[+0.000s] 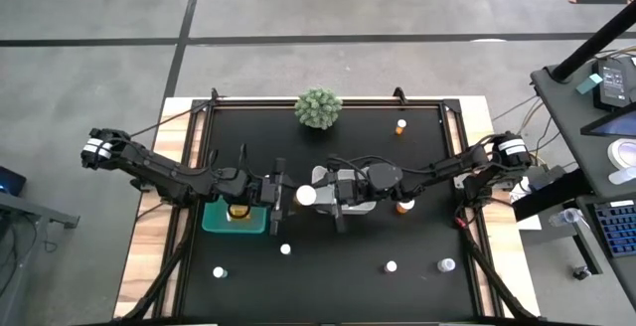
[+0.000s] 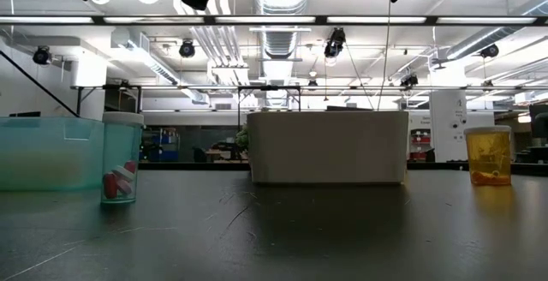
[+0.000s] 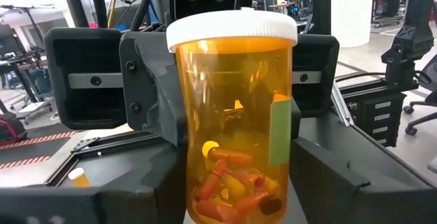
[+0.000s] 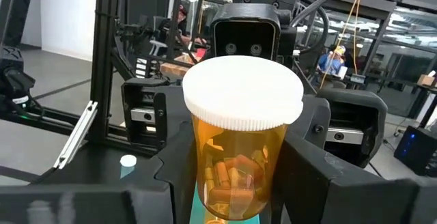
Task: Pick and place medicine bottles into bin by pill shape (circle, oval)
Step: Put the orange capsule bottle into the blue bin
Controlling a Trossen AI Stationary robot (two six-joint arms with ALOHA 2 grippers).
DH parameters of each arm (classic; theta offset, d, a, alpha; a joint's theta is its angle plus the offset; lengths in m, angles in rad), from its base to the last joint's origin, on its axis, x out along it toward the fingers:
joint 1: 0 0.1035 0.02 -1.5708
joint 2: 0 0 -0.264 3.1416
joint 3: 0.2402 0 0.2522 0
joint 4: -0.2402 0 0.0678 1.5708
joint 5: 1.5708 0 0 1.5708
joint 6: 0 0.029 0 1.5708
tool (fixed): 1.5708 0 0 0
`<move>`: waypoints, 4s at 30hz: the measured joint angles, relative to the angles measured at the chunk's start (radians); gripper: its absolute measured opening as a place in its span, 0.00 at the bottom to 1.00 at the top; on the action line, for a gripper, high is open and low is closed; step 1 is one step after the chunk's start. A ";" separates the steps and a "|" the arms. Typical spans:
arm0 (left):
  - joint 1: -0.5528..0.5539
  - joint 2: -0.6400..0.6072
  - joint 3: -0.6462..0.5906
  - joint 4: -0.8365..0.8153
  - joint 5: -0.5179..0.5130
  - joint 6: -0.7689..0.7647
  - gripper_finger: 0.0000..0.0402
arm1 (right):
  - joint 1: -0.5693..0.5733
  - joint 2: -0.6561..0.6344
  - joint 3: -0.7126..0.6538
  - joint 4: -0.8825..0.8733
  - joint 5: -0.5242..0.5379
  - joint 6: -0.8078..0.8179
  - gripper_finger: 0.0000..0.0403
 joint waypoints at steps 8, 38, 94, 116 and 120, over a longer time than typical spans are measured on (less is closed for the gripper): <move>0.000 -0.020 0.000 -0.054 0.000 -0.003 0.67 | -0.004 -0.004 0.000 -0.023 0.002 0.002 0.39; 0.058 0.040 0.000 -0.068 -0.106 0.057 0.71 | -0.084 -0.090 0.019 -0.651 0.056 0.168 0.40; -0.112 -0.279 0.061 -0.978 -0.353 -0.526 0.44 | -0.097 -0.221 0.017 -0.739 0.056 0.190 0.73; -0.198 -0.446 -0.242 -1.052 -0.437 -0.755 0.48 | -0.119 -0.163 0.016 -0.675 0.055 0.184 0.72; -0.198 -0.415 -0.264 -1.027 -0.437 -0.754 0.49 | -0.125 -0.163 0.016 -0.675 0.056 0.184 0.72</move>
